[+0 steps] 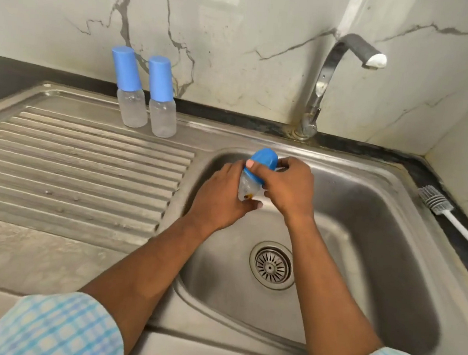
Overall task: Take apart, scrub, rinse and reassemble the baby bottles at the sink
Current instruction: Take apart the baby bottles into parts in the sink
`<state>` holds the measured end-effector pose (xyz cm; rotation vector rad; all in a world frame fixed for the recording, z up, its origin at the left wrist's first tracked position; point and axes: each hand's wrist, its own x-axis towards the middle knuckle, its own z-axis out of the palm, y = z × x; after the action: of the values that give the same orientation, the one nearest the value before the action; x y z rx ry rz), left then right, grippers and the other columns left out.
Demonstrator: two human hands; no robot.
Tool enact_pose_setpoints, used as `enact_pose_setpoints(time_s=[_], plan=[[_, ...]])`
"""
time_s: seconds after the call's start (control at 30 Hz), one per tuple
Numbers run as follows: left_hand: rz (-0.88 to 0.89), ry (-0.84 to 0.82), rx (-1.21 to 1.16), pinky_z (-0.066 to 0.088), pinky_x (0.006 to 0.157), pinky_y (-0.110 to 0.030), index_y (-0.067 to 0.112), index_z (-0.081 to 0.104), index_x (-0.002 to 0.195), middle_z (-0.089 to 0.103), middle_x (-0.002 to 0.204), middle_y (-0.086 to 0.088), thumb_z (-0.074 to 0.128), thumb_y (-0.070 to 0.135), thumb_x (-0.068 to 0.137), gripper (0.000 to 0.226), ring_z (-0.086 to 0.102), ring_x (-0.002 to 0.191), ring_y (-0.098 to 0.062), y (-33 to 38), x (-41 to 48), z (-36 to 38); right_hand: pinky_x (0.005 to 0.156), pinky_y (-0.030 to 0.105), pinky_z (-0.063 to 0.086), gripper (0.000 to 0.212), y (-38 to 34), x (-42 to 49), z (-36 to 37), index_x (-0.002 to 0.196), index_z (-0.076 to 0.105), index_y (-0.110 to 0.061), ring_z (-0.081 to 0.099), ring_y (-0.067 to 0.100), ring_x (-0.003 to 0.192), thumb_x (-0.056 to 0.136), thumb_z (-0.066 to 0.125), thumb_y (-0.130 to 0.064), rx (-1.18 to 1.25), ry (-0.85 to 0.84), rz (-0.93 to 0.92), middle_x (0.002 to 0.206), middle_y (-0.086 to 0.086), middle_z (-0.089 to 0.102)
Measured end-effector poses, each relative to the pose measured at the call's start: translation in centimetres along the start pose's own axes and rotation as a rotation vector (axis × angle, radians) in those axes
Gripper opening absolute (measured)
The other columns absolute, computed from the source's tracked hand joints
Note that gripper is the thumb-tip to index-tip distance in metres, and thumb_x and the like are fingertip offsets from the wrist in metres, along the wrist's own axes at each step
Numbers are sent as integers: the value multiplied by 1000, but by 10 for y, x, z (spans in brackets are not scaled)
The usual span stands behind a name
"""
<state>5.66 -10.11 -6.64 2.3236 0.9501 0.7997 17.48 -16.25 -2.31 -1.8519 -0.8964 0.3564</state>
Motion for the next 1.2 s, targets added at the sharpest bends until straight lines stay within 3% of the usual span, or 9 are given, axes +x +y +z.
enact_pose_setpoints(time_s=[0.1,0.33,0.53,0.6,0.8,0.9,1.0,1.07,1.2], plan=[[23,8,-35,49,87,-31,25,50,134,63,123,5,82,39,76,68,60,107,-13,0,4,1,74,41,61,42,2,5,2,94,62,-21,70,14,79,72,81,-52,-19,1,-38,88,-4,69],[21,-25,-46,50,86,-37,25,53,129,65,119,7,80,33,75,61,62,105,-18,-2,5,-8,78,49,59,27,0,9,-13,90,76,-16,71,26,76,77,82,-39,18,-146,-54,78,7,74],[32,-97,-51,49,90,-39,24,53,132,64,122,6,83,28,72,66,61,107,-18,0,4,-9,72,25,59,15,-3,7,-34,99,74,-14,69,13,76,85,76,-21,138,-313,-18,88,6,75],[30,-146,-23,48,92,-39,23,54,130,63,123,4,84,26,71,66,61,108,-20,-3,3,-9,76,27,59,11,-1,10,-42,99,72,-15,67,12,79,89,72,-19,189,-337,-5,89,5,73],[-141,-72,-251,48,91,-32,19,49,133,62,118,6,84,29,76,67,60,103,-14,-4,4,-3,83,35,59,39,23,27,-44,124,57,-12,67,19,97,91,70,-27,310,-30,87,111,8,67],[-213,30,-389,49,86,-28,20,48,126,62,113,6,82,27,78,59,62,100,-14,-5,8,-2,91,39,55,46,46,30,-16,122,51,-13,65,21,101,85,76,-24,134,-21,110,118,11,65],[-211,107,-367,43,90,-23,21,47,133,52,126,1,82,27,79,64,55,106,-11,-4,10,-2,86,32,49,58,66,28,20,126,50,-9,62,25,105,80,81,-27,-162,-192,70,120,10,63],[-219,152,-331,35,88,-17,23,47,136,43,130,-1,81,26,79,66,48,105,-8,-4,10,-4,87,36,50,58,77,24,43,124,54,-13,62,27,107,77,83,-32,-373,-320,30,119,9,64],[-205,163,-327,41,91,-23,24,51,136,54,128,-2,80,29,79,64,53,107,-11,-7,13,-4,82,36,48,59,91,16,66,132,53,-25,61,28,107,80,78,-38,-654,-474,-11,122,6,63]])
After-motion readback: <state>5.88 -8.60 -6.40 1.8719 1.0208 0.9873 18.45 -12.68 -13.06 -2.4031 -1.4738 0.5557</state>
